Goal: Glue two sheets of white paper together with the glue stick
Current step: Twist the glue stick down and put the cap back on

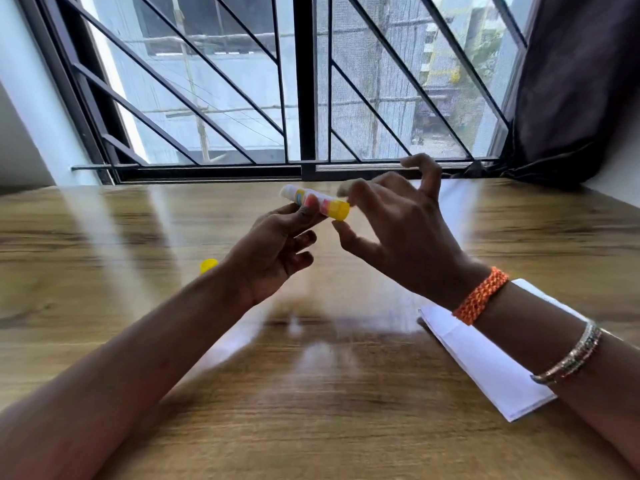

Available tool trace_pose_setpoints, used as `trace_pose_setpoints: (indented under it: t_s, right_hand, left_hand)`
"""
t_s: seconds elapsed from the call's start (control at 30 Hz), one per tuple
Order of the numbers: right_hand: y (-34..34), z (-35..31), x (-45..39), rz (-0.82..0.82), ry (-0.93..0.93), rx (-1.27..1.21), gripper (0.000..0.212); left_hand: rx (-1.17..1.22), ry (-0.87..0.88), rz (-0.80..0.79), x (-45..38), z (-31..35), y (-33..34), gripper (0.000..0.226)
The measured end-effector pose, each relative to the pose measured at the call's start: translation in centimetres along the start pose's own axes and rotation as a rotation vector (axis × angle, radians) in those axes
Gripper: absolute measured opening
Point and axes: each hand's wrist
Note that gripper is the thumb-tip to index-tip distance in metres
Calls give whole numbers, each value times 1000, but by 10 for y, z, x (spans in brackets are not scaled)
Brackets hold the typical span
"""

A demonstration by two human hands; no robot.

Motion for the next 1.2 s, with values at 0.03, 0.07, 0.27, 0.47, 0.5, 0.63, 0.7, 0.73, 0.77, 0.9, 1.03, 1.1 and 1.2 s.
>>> trace_pose_setpoints:
  t_s: [0.03, 0.07, 0.27, 0.47, 0.5, 0.63, 0.7, 0.73, 0.77, 0.9, 1.03, 1.1, 1.2]
  right_hand:
    - [0, 0, 1, -35, 44, -54, 26]
    - [1, 0, 1, -60, 85, -111, 29]
    - [6, -2, 4, -97, 161, -169, 30]
    - [5, -9, 2, -12, -30, 11, 8]
    - [4, -9, 2, 17, -65, 77, 16]
    - [1, -2, 2, 87, -61, 149, 18]
    - [1, -3, 3, 47, 21, 66, 5]
    - [1, -3, 3, 13, 76, 21, 11]
    - [3, -3, 3, -38, 120, -16, 18]
    - [8, -3, 5, -117, 217, -110, 30]
    - [7, -5, 3, -178, 246, -108, 30]
    - [5, -6, 3, -196, 224, -46, 29]
    - [1, -8, 2, -153, 144, 100, 22]
  left_hand:
    - [9, 14, -6, 0, 0, 0, 17]
    - [21, 26, -10, 0, 0, 0, 15]
    - [51, 42, -5, -1, -3, 0, 18]
    - [-88, 12, 93, 0, -4, -2, 16]
    - [-106, 12, 98, 0, -4, -1, 17]
    - [-108, 15, 99, 1, -3, 2, 21]
    - [-78, 31, 91, 1, -4, 3, 20]
    - [-62, 43, 85, 1, -4, 3, 18]
    - [-48, 57, 80, 1, -4, 3, 16]
    - [-28, 103, 49, -1, -4, 0, 14]
    - [-74, 122, 73, -2, -6, -2, 13]
    - [-118, 118, 132, -2, -6, -3, 12]
    - [-165, 109, 193, -2, -7, -2, 15]
Point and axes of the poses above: each hand's wrist, its own x-axis away from the middle knuckle, its own y-axis out of the palm, z = x × y, and after that the axes turned 11 degrees about x, right-handed
